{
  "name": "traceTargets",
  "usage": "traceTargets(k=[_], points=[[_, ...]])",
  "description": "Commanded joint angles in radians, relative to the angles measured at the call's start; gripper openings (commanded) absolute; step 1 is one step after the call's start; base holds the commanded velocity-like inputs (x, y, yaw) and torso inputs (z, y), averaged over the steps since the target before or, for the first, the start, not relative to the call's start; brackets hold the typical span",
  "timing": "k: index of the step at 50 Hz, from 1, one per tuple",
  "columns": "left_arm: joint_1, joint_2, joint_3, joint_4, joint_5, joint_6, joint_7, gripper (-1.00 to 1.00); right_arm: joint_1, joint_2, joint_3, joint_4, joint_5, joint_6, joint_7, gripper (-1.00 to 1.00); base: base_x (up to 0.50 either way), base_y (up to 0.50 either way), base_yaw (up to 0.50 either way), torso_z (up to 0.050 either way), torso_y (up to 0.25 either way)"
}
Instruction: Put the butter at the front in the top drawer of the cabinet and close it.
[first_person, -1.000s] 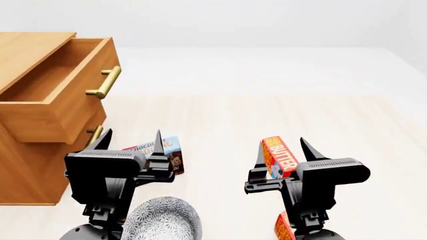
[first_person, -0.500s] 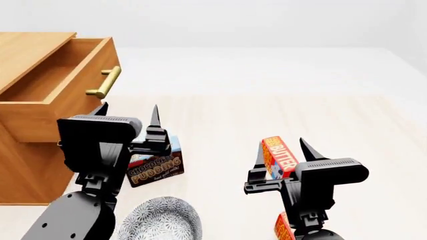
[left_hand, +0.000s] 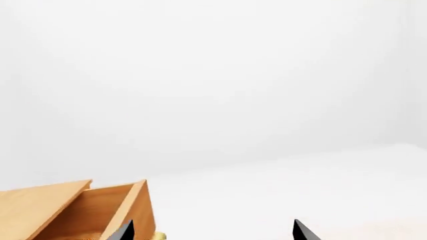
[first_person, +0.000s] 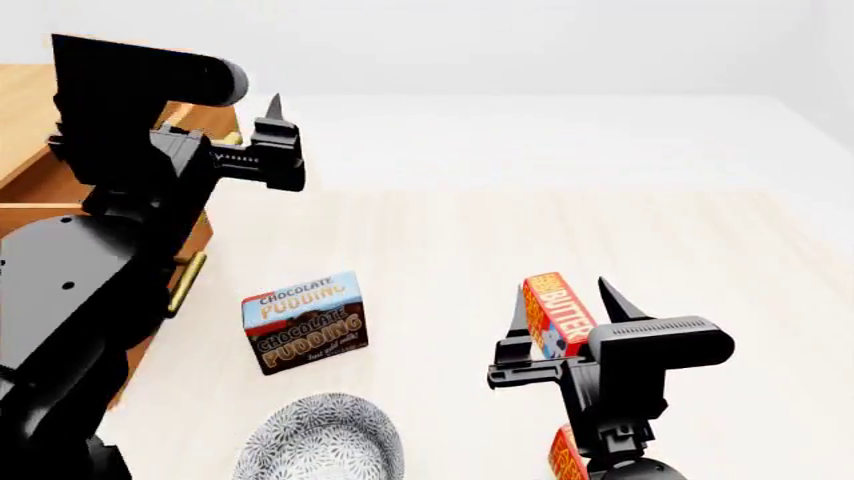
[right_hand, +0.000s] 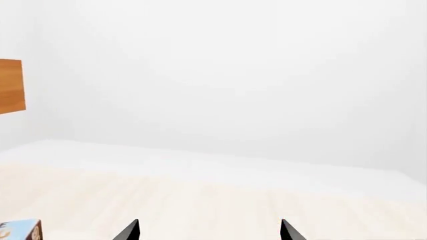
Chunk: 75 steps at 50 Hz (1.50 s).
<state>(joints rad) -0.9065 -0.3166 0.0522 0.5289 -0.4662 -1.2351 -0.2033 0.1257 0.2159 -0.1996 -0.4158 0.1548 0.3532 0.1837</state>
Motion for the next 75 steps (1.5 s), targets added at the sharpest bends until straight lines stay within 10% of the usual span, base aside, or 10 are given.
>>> traceTargets(k=[1,37,75], points=[[-0.204,-0.029,0.000,-0.141,-0.039,-0.170,0.027,1.00,0.000,0.005,-0.001,0.003,0.006,-0.003,0.006,1.00,0.00,0.00,0.00,0.000,0.000],[-0.483,-0.124,0.149,-0.651,0.036,-0.152,0.111,1.00,0.007,0.013,-0.013,0.033,0.028,-0.018,0.017,1.00,0.00,0.00,0.00,0.000,0.000],[-0.562,-0.196,0.242,-0.798,0.005,-0.248,0.192,1.00,0.017,0.025,-0.032,0.047,0.040,-0.026,0.037,1.00,0.00,0.00,0.00,0.000,0.000]])
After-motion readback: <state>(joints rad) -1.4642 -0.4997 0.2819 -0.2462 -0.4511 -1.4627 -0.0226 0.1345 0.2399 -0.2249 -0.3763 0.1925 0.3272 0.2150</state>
